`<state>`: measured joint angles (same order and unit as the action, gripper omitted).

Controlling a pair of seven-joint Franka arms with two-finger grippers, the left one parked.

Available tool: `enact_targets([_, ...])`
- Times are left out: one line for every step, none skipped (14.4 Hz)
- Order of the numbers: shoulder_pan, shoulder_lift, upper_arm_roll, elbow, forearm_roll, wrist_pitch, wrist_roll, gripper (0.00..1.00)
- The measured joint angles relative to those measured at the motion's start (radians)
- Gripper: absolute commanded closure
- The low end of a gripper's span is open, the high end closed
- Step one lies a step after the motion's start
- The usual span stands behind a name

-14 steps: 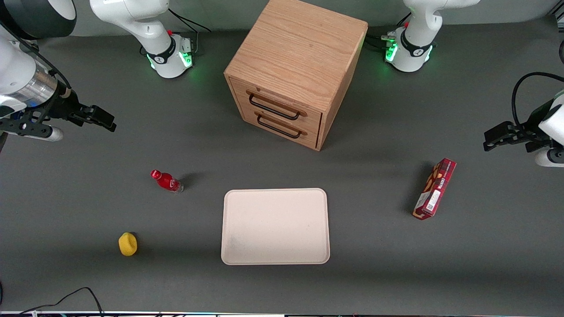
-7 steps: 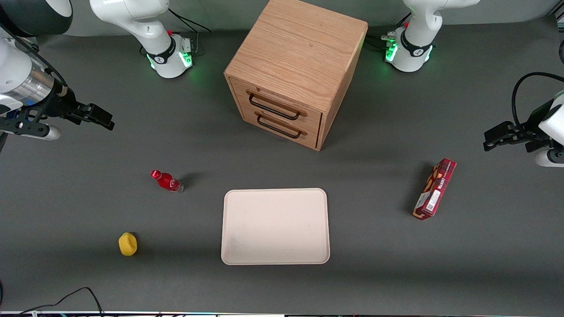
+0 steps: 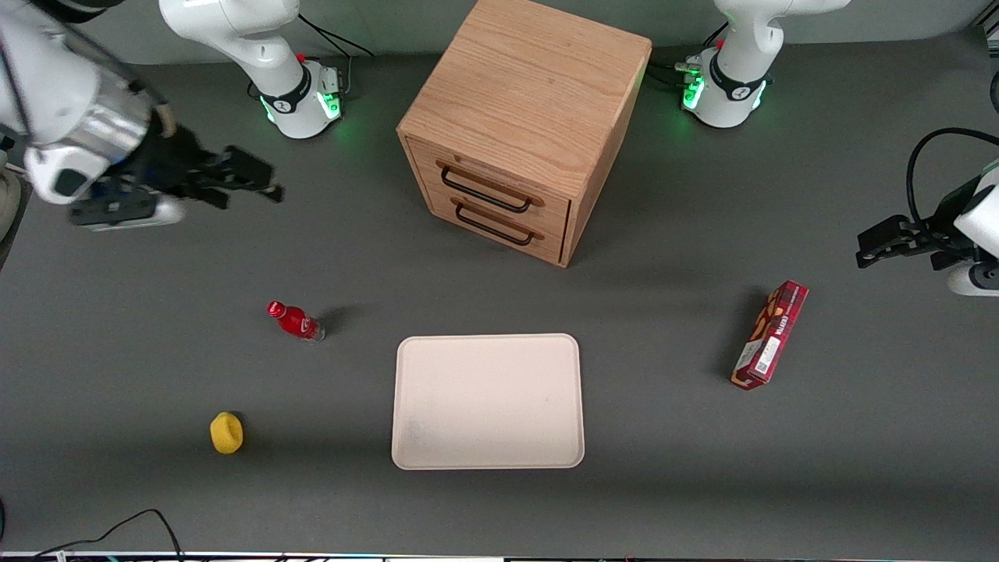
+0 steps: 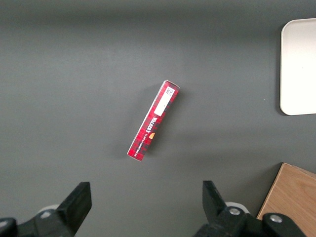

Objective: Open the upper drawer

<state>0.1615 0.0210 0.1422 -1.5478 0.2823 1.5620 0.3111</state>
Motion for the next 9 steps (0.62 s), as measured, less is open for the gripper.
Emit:
enact_targets([0.002,0.03,0.056,0.018,0.002,0.004,0.001,0.0])
enact_targets([0.005,0.069,0.112,0.033,0.002,0.008,-0.001,0.0])
enact_targets([0.007,0.113,0.166,0.049,0.0,0.016,-0.016,0.0])
enact_targets([0.009,0.161,0.216,0.062,-0.007,0.035,-0.067,0.0])
enact_targets([0.011,0.207,0.256,0.072,-0.015,0.055,-0.149,0.0])
enact_targets([0.012,0.244,0.28,0.077,-0.019,0.067,-0.234,0.0])
enact_targets([0.013,0.278,0.295,0.08,-0.02,0.071,-0.326,0.0])
enact_targets([0.013,0.306,0.303,0.083,-0.02,0.073,-0.407,0.0])
enact_targets([0.013,0.33,0.314,0.084,-0.02,0.085,-0.473,0.0])
